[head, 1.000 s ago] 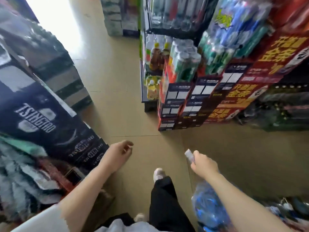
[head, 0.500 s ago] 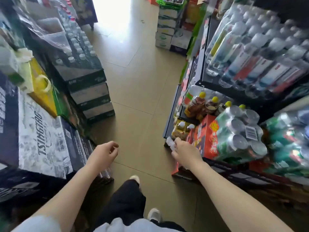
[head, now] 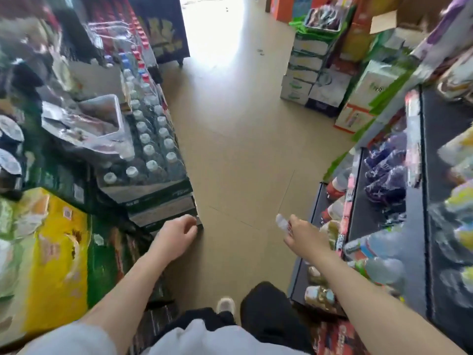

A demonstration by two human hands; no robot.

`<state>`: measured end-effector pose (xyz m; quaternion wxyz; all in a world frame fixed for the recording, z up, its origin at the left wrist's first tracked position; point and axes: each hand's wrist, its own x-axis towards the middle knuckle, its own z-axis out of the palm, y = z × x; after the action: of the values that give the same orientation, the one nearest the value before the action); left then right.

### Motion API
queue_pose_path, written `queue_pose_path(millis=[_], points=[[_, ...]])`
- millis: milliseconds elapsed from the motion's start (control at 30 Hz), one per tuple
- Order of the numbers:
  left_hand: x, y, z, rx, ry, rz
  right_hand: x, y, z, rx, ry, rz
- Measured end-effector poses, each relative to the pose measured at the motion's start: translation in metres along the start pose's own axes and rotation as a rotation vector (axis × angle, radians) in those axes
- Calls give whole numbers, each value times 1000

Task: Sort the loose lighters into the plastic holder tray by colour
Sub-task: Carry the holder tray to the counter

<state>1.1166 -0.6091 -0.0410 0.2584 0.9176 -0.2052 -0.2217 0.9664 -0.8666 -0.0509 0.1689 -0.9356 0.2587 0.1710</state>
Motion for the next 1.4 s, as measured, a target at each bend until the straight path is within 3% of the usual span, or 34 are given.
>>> queue_pose_path(millis=[267, 500, 833, 1000, 1233, 1400], points=[[228, 93, -33, -105, 30, 108, 215, 43, -73, -50, -47, 50], [411, 120, -69, -66, 11, -14, 415, 40, -195, -33, -22, -15], [636, 88, -148, -75, 98, -201, 687, -73, -318, 42, 52, -265], [762, 76, -221, -93, 116, -204, 827, -137, -355, 17, 7, -262], [928, 96, -341, -126, 290, -122, 1018, -196, -415, -84, -46, -251], [1054, 78, -390, -149, 359, -165, 1160, -263, -456, -119, -56, -348]])
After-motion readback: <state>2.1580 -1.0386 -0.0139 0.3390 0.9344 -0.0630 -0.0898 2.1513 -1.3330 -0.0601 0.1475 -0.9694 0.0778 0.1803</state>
